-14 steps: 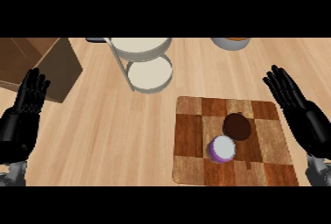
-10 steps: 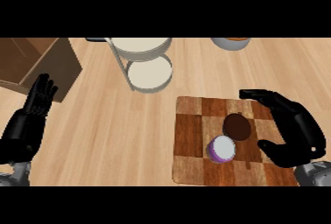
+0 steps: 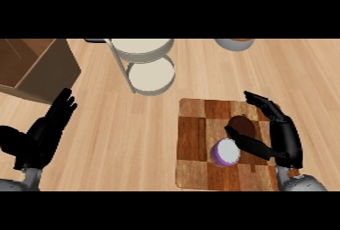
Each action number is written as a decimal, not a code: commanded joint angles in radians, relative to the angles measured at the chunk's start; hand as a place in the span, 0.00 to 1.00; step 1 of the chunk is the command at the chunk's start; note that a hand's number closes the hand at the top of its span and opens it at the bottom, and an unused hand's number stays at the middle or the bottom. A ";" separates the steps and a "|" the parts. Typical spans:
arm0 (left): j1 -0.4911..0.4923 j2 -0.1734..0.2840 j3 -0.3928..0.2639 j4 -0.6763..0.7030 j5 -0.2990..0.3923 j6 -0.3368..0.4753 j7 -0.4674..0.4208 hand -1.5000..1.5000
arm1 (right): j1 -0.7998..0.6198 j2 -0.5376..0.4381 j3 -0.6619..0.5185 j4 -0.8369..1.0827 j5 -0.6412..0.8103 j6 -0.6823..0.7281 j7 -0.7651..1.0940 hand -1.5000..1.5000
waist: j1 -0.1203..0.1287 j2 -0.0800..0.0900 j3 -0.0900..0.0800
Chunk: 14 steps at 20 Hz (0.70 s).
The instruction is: Pick the cupcake from the cutting board and place it in the tiered basket
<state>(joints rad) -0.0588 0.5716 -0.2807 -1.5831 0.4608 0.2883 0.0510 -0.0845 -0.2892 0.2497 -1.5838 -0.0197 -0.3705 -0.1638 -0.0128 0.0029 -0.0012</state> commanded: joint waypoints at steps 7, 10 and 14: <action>0.004 -0.008 0.016 0.033 0.000 -0.030 0.030 0.50 | 0.026 -0.290 0.063 -0.169 0.423 -0.036 0.323 0.00 | -0.006 -0.012 -0.006; -0.024 -0.010 0.028 0.052 -0.001 -0.031 0.031 0.50 | 0.027 -0.419 0.115 -0.215 0.480 0.138 0.459 0.00 | -0.013 -0.011 -0.009; -0.016 -0.016 0.019 0.048 0.004 -0.052 0.027 0.50 | -0.001 -0.508 0.209 -0.295 0.461 0.393 0.641 0.00 | 0.010 -0.008 -0.009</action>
<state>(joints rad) -0.0718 0.5552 -0.2689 -1.5465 0.4574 0.2530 0.0810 -0.0673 -0.7002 0.3913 -1.8110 0.4215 -0.1660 0.3185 -0.0132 -0.0069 -0.0086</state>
